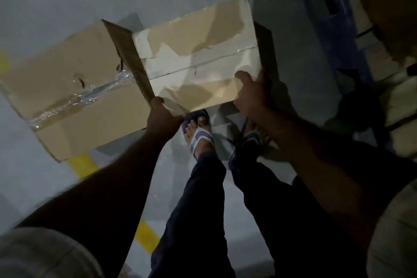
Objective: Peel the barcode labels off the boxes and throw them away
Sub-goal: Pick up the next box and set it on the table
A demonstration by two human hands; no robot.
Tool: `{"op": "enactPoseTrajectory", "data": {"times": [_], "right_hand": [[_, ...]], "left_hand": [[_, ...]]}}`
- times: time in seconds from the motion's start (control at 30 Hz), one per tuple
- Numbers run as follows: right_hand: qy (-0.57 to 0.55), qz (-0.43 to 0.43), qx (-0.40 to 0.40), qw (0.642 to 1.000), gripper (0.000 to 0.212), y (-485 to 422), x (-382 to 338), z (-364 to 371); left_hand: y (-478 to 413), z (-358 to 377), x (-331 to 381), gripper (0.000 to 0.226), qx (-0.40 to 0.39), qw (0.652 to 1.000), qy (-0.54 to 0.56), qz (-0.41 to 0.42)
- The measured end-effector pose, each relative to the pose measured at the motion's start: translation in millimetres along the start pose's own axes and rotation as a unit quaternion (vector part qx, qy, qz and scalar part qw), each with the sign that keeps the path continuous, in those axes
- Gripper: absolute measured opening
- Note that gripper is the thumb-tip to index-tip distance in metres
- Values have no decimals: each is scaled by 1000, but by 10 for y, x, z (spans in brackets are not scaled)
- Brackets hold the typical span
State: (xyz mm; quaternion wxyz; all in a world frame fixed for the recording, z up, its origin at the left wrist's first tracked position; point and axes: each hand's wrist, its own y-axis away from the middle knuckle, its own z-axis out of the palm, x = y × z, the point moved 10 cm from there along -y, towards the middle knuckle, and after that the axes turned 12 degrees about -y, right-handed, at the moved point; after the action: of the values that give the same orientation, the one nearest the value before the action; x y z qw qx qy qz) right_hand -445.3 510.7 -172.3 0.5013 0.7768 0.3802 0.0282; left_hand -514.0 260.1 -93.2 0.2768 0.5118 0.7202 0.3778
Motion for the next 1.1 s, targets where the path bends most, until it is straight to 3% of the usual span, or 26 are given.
{"op": "enactPoseTrajectory", "data": {"times": [0.07, 0.13, 0.17, 0.2, 0.23, 0.53, 0.67, 0.9, 1.0, 1.1], "right_hand": [[-9, -32, 6, 999, 62, -191, 200, 382], [-36, -40, -2, 999, 65, 34, 170, -52], [-48, -61, 19, 997, 66, 247, -136, -502], [-73, -28, 91, 993, 67, 496, -425, -1136], [-122, -15, 97, 988, 68, 647, -461, -1585], [-219, -27, 66, 973, 67, 2175, -1152, -2988], [-220, -47, 119, 967, 77, 3063, -1310, -3583], [-222, 27, 262, 939, 82, 4651, -1214, -4059], [-270, 68, 300, 912, 76, 5367, -999, -4104], [-313, 92, 349, 878, 84, 6036, -770, -4055]], "left_hand": [[61, -79, 42, 80, 10, 1000, -6, 16], [171, -287, 113, 84, 32, 999, -21, 34], [250, -452, 166, 86, 55, 997, -30, 45], [357, -657, 230, 86, 78, 995, -39, 55], [491, -886, 317, 85, 101, 992, -42, 66], [1935, -2666, 1021, 78, 194, 969, -36, 152], [2769, -3205, 1323, 71, 217, 951, -49, 213], [4043, -3630, 1778, 71, 212, 914, -120, 325], [4670, -3657, 2058, 71, 226, 869, -169, 407], [5356, -3598, 2292, 66, 211, 837, -177, 473]]}}
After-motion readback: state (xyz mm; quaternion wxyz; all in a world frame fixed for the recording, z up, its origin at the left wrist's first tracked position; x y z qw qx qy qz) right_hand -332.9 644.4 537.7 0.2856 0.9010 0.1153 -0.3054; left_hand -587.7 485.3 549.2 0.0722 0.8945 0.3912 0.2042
